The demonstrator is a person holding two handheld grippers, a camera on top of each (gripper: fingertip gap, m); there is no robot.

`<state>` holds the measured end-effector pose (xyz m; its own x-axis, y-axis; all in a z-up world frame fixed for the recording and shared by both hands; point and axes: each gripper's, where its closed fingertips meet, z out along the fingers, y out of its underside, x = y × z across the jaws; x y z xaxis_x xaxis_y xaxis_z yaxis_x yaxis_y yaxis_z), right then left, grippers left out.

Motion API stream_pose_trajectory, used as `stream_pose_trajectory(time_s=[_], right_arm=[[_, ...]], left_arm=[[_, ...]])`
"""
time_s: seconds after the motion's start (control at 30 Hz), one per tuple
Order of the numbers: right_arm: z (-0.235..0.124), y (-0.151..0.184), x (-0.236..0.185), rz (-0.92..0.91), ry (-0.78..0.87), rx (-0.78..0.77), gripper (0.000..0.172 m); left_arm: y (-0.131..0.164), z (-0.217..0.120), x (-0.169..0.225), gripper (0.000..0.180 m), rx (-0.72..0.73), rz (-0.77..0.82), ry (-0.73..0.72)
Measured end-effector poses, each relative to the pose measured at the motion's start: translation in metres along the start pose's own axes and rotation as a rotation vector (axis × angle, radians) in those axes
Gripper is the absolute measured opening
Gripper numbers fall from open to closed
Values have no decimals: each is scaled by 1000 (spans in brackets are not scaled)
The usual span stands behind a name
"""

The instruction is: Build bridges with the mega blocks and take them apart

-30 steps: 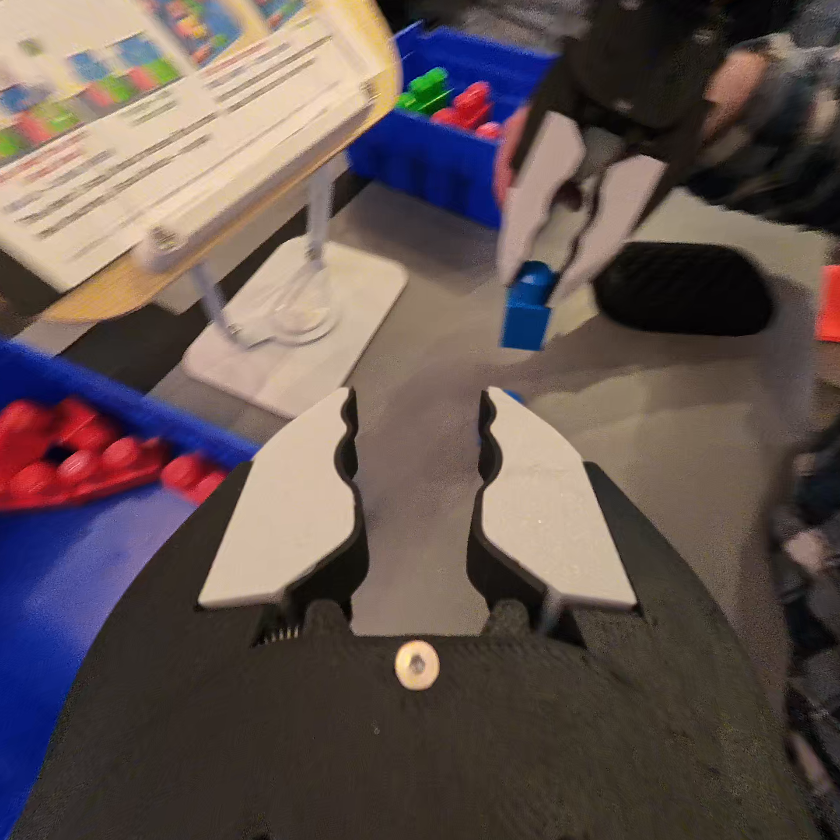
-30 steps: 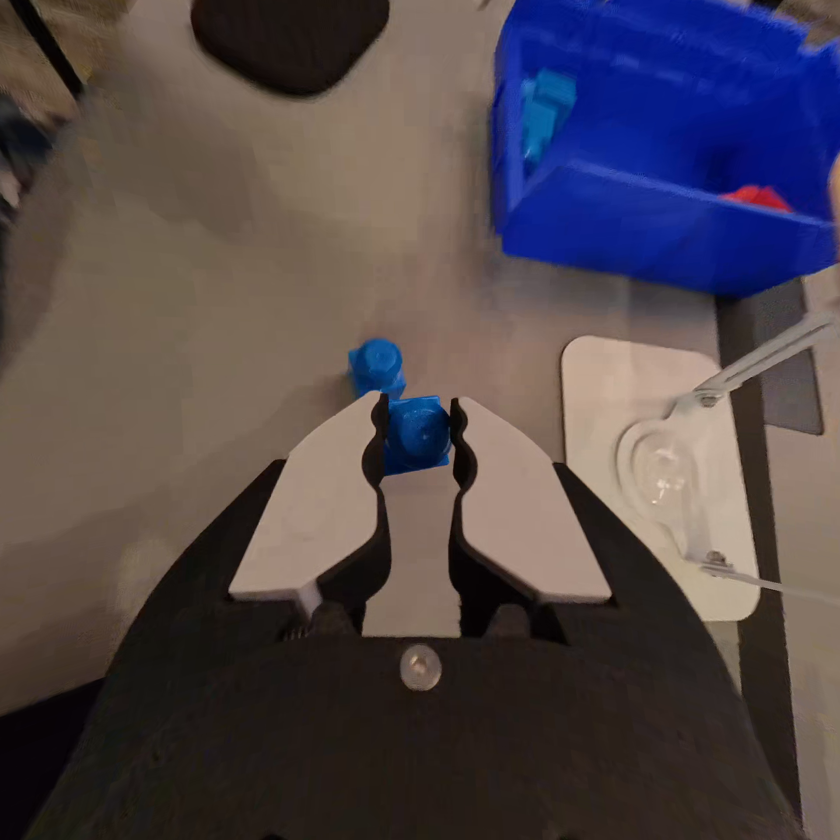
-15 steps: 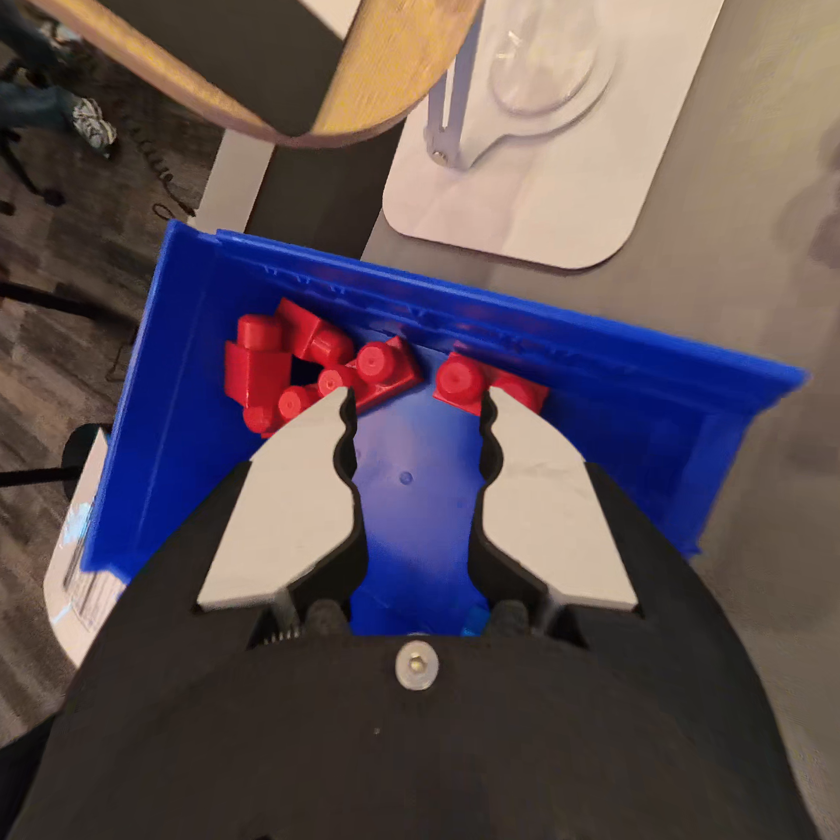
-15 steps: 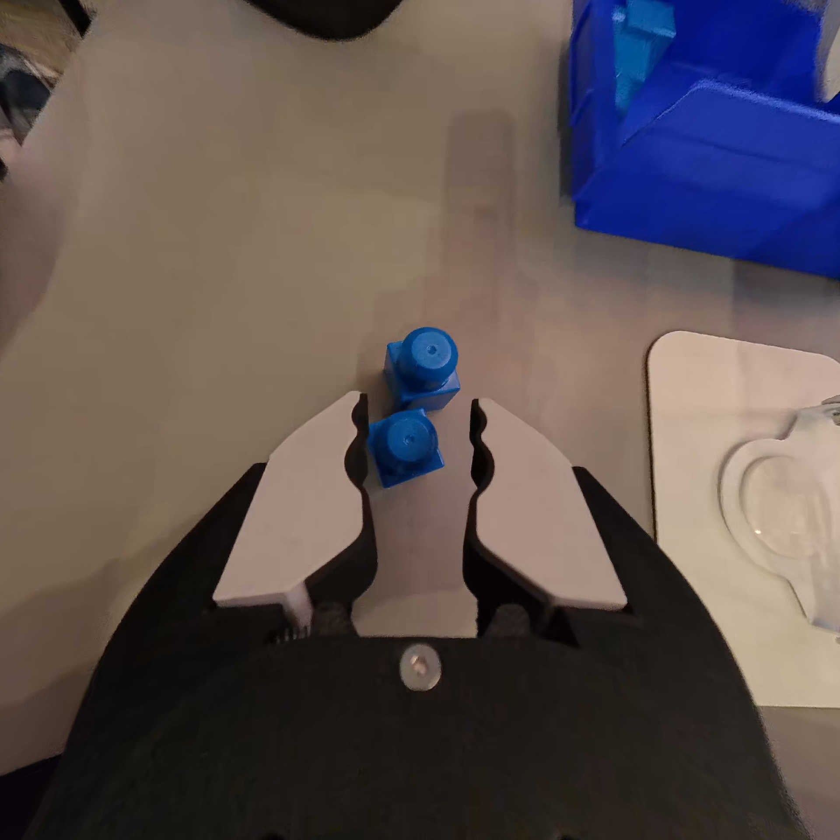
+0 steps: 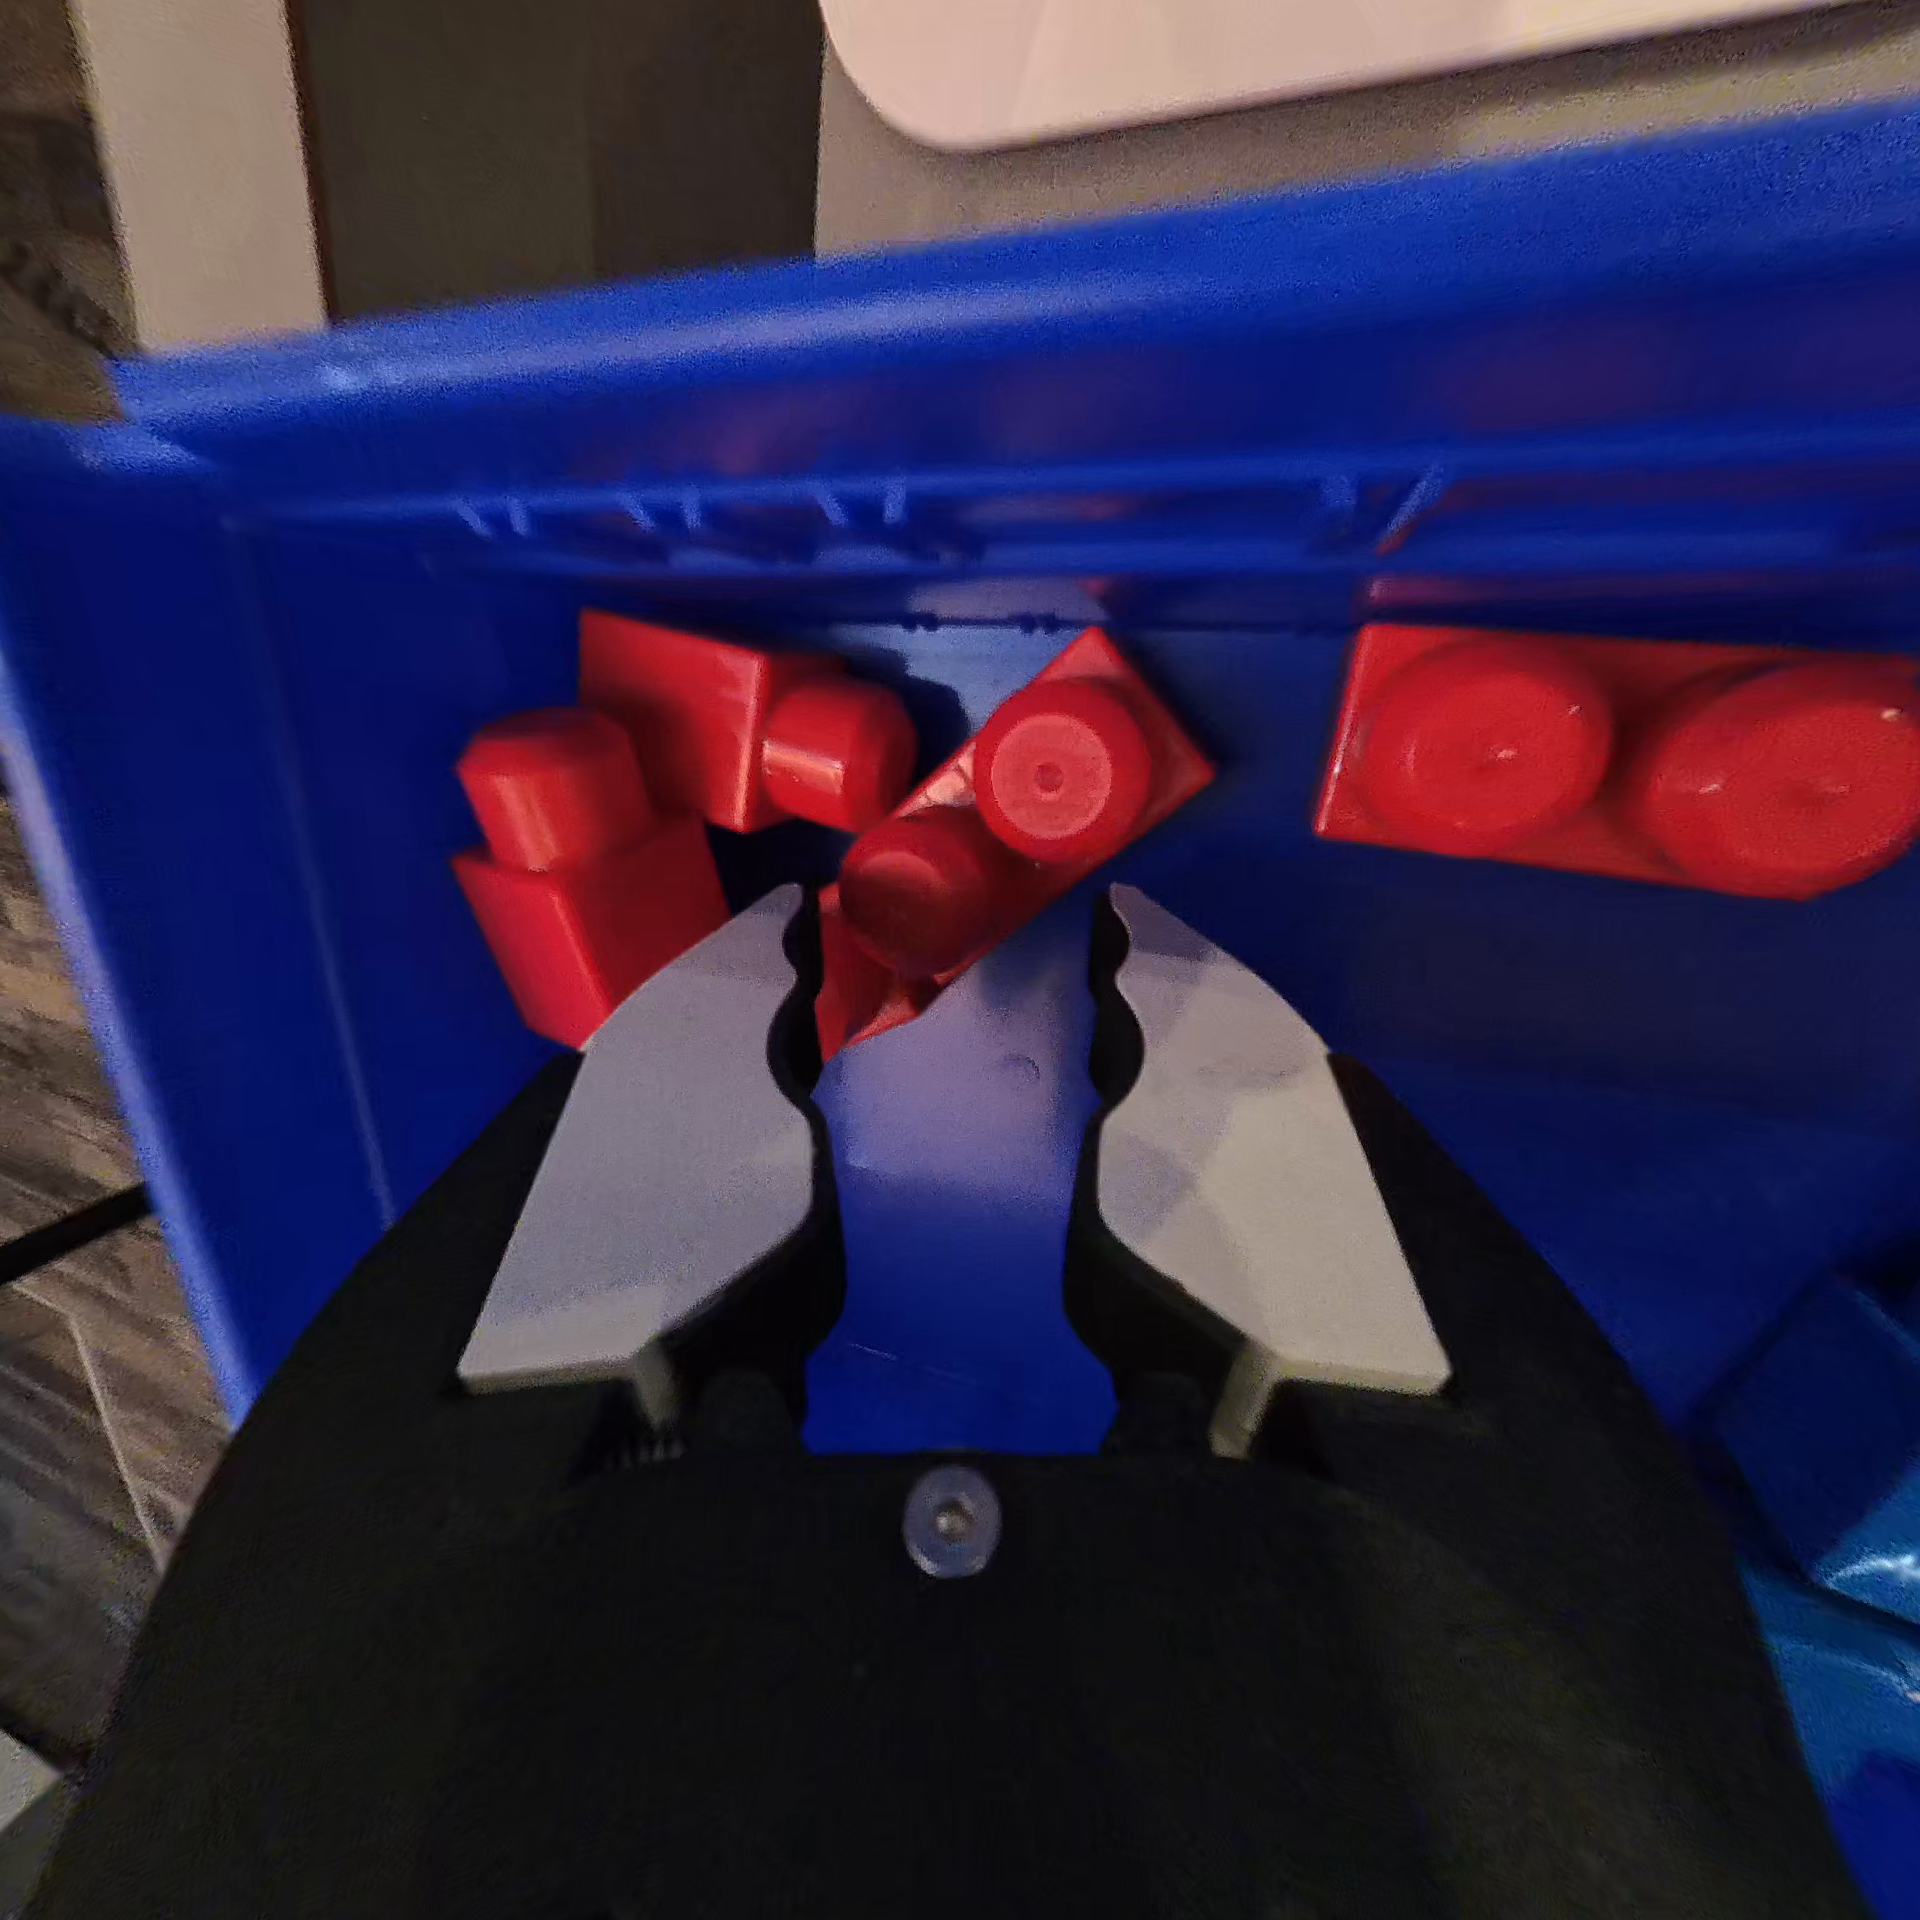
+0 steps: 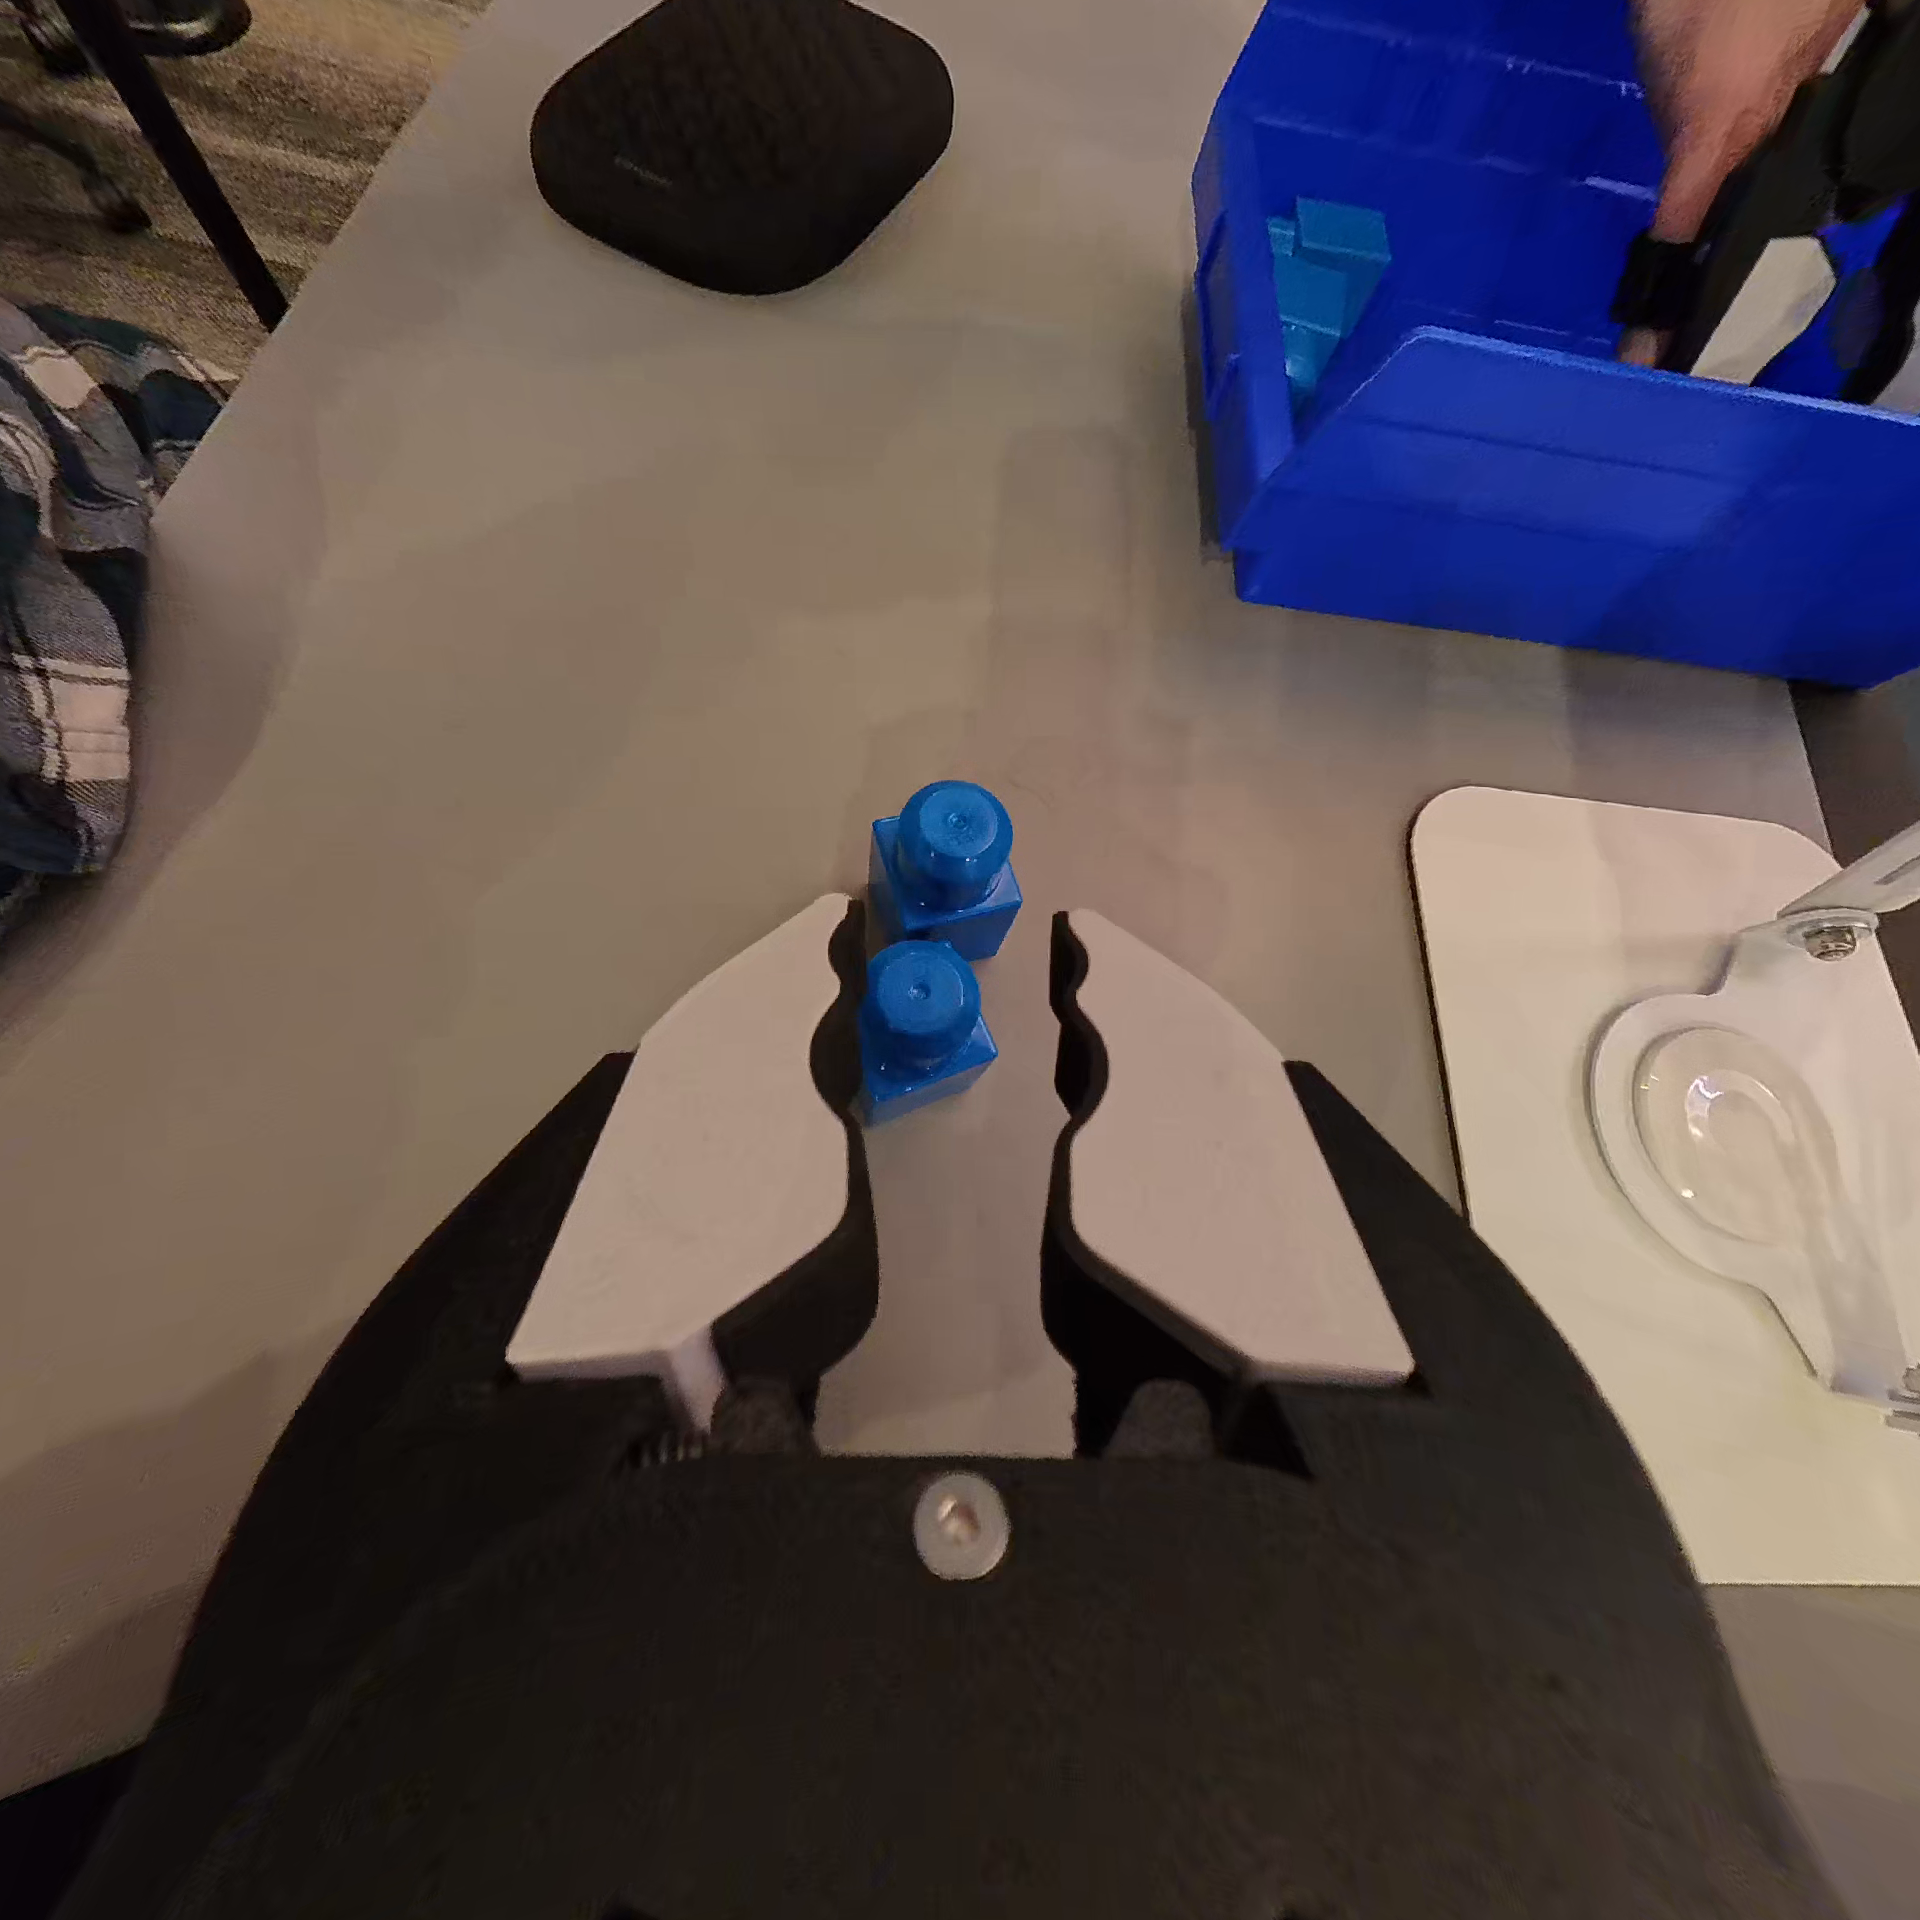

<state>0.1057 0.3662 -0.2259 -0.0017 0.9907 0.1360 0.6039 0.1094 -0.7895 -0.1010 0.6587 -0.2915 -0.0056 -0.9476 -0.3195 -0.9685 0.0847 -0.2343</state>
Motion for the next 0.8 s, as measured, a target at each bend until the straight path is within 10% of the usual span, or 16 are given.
stream_pose_trajectory(time_s=[0.8], right_arm=[[-3, -43, 9, -52, 69, 24, 35]], left_arm=[[10, -37, 100, 23, 22, -159, 43]])
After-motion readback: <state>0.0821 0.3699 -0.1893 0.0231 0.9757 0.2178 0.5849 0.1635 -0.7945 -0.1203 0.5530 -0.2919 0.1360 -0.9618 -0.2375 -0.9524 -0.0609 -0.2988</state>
